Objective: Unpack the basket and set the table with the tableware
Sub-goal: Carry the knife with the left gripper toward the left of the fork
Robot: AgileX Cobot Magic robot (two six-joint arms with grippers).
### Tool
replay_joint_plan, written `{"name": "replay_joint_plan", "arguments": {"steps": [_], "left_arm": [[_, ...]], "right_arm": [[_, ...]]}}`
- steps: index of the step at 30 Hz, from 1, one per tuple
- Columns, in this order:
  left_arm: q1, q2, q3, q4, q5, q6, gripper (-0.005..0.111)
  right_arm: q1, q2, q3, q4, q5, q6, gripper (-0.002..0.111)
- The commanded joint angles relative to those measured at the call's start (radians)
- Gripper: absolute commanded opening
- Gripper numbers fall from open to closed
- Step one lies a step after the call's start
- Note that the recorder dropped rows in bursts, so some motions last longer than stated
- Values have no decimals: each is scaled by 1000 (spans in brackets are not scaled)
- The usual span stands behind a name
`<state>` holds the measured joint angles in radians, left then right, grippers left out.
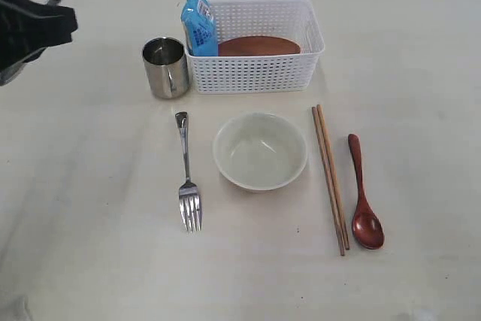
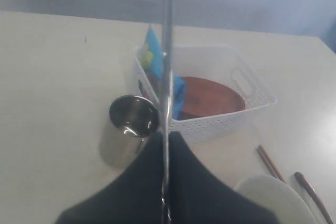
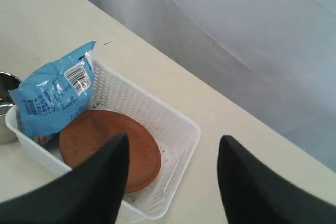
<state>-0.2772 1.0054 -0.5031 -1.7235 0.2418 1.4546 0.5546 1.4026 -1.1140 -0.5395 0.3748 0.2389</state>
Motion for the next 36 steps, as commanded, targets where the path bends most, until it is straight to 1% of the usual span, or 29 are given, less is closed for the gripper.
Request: {"name": "replay_joint_plan", "arguments": {"steps": [1, 4, 9, 13, 20, 21, 22, 24, 25, 28, 31, 34, 36], "left_arm": [[0, -193, 102, -21, -52, -48, 0], [0, -290, 160, -21, -88, -71, 0], [0, -398, 225, -21, -96, -75, 0], [0, -413, 240, -21, -96, -75, 0], [0, -411, 240, -21, -53, -80, 0], [0, -411, 240, 25, -53, -113, 0], [0, -411, 240, 117, -53, -196, 0], [0, -411, 239, 367, -61, -467, 0], [0, -413, 239, 662, -94, -771, 0], [0, -413, 241, 983, -135, -1104, 0], [-18, -413, 262, 1178, -184, -1347, 0], [-79, -413, 310, 1344, -277, -1583, 0], [-125, -413, 346, 1403, -338, -1677, 0]], "right_arm": [[-5, -8, -1, 26, 34, 32, 49], [-5, -8, -1, 24, 26, 32, 49], [-5, -8, -1, 24, 23, 32, 49], [-5, -8, -1, 24, 23, 32, 49], [-5, -8, -1, 24, 23, 32, 49], [-5, -8, -1, 24, 23, 32, 49], [-5, -8, -1, 24, 23, 32, 49], [-5, -8, -1, 24, 23, 32, 49], [-5, -8, -1, 24, 23, 32, 49], [-5, -8, -1, 24, 23, 32, 49], [-5, -8, -1, 24, 20, 32, 49], [-5, -8, -1, 24, 20, 32, 49], [-5, -8, -1, 24, 20, 32, 49]]}}
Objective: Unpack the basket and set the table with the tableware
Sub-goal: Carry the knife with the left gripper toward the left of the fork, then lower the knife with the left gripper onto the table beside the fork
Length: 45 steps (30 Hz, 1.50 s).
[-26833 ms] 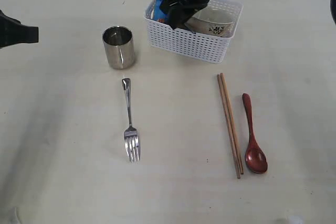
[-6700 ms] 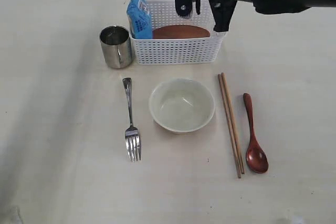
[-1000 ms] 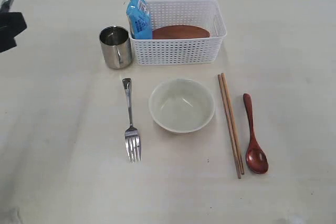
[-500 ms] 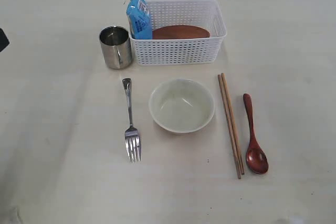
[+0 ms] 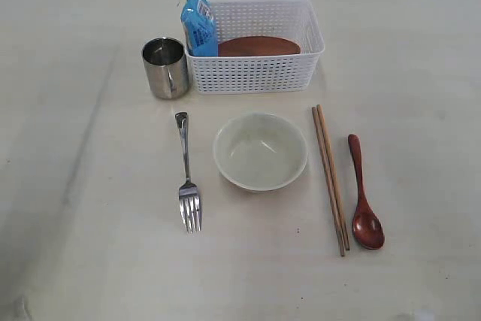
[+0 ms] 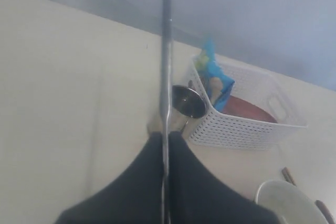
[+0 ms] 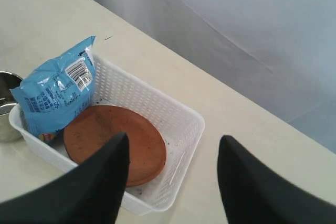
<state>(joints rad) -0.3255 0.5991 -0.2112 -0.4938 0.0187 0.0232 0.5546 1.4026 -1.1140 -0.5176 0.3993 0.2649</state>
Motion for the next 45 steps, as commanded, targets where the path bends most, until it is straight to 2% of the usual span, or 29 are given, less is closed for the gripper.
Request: {"name": "replay_joint_plan", "arguments": {"steps": [1, 4, 6, 10, 12, 16, 20, 24, 26, 27, 28, 30, 35, 40, 45], "left_arm": [[-100, -6, 69, 199, -143, -284, 0], [-165, -6, 102, 224, -204, -361, 0], [-185, -5, 116, 232, -228, -406, 0], [-187, -5, 183, 232, -339, -533, 0], [-187, -5, 202, 247, -352, -564, 0], [-187, -5, 203, 395, -373, -709, 0], [-187, 57, 180, 406, -407, -715, 0], [-187, 324, 62, 481, -463, -755, 0], [-187, 516, 50, 557, -598, -858, 0], [-187, 561, 50, 599, -638, -897, 0], [-187, 637, 50, 661, -733, -947, 0], [-187, 742, 50, 690, -824, -974, 0], [-266, 870, 50, 618, -922, -994, 0], [-359, 928, 50, 421, -927, -940, 0], [-437, 958, 50, 325, -902, -901, 0]], "right_arm": [[-5, -8, -1, 2, -4, 6, 49], [-5, -8, -1, 2, -4, 6, 49], [-5, -8, -1, 2, -4, 12, 49], [-5, -8, -1, 2, -4, 12, 49], [-5, -8, -1, 2, -4, 12, 49], [-5, -8, -1, 2, -4, 12, 49], [-5, -8, -1, 2, -4, 12, 49], [-5, -8, -1, 2, -4, 12, 49], [-5, -8, -1, 2, -4, 12, 49], [-5, -8, -1, 2, -4, 12, 49], [-5, -8, -1, 2, -4, 12, 49], [-5, -8, -1, 2, -4, 12, 49], [-5, -8, -1, 2, -4, 12, 49], [-5, -8, -1, 2, -4, 12, 49], [-5, -8, -1, 2, -4, 12, 49]]}}
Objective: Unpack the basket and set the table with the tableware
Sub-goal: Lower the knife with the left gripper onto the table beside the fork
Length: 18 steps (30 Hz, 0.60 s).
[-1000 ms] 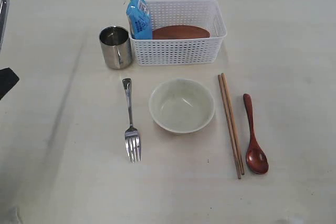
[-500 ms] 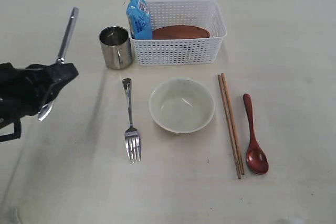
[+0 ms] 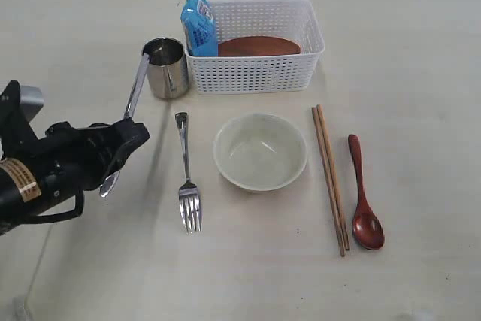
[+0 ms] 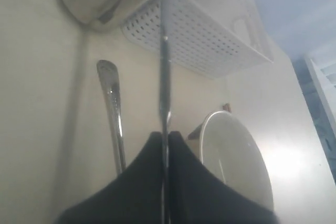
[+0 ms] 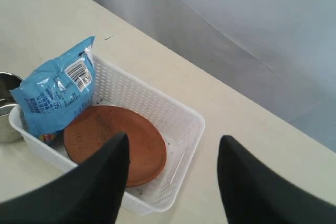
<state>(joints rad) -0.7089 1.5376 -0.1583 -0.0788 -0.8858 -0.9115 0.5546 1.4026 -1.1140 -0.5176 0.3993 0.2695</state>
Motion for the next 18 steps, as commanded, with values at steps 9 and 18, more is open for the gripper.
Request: {"name": "replay_joint_plan", "arguments": {"steps": [9, 18], "left_arm": [[-180, 22, -3, -333, 126, 106, 0], [-263, 27, -57, -433, 200, 187, 0]], "right_arm": [[-5, -8, -1, 2, -2, 12, 49], [-5, -8, -1, 2, -2, 12, 49]]}}
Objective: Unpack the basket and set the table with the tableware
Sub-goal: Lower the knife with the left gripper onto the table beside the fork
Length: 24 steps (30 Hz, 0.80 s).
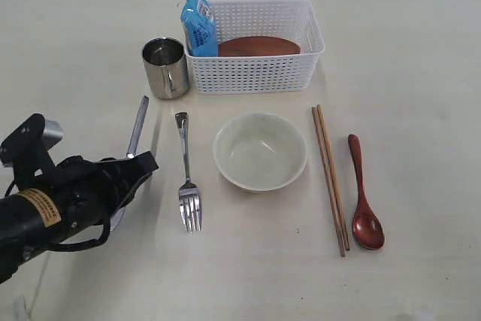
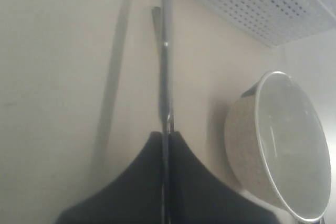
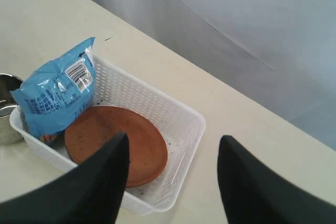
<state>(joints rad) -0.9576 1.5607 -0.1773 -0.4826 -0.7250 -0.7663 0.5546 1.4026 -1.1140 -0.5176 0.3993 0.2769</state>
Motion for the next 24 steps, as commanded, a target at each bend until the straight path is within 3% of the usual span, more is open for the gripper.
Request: {"name": "replay_joint_plan", "arguments": {"steps": [1, 11, 24], "left_arm": [[-15, 13, -49, -39, 49, 41, 0], [-15, 161, -86, -64, 58, -18, 0], [-15, 173, -103, -26, 90, -21, 0]], "right_arm": [[-5, -8, -1, 2, -2, 5, 49], [-5, -8, -1, 2, -2, 5, 49], [-5, -8, -1, 2, -2, 5, 49]]}}
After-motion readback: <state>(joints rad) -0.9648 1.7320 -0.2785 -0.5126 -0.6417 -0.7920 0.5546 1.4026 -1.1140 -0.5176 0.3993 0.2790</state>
